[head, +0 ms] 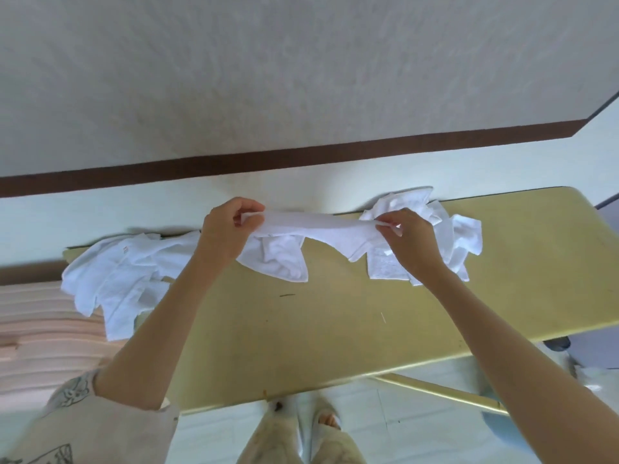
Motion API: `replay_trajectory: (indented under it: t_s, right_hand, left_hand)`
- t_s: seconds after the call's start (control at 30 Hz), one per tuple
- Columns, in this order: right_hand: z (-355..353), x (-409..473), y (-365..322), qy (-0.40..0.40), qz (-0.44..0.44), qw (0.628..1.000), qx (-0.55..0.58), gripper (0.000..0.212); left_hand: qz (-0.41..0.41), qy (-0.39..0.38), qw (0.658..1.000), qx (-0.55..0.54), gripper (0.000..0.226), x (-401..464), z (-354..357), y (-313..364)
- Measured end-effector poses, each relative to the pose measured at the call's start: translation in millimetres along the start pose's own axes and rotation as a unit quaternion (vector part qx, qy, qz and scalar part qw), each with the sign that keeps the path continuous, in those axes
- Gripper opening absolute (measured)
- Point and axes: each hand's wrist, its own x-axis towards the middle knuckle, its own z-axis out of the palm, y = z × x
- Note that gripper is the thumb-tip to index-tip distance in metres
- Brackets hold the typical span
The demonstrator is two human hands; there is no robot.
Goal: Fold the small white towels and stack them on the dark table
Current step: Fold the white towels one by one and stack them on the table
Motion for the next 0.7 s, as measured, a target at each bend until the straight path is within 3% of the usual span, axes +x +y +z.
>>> replay_trajectory:
  t_s: [0.13,0.43,0.53,0.7]
  right_hand:
    - [16,-41,21,-0.078,0.01,0.997,0.012,0.019]
    - [46,-119,68,-0.277,0.045,0.96,-0.011,0.017]
    - [50,-126,75,-0.299,0.073,0.951,-0.006,0.016]
    - [59,-115,81,-0.293,0.084,0.952,-0.014,0.019]
  left_hand:
    - [-0.077,-0.009,0.997,-0.002,0.009,-48,16,-31]
    - [-0.204,-0.16,0.964,0.047,0.012,-140,52,-110]
    - [-0.225,-0.2,0.953,0.036,0.021,-153,57,-123]
    - [-0.24,-0.15,0.958,0.045,0.004,-142,66,-136]
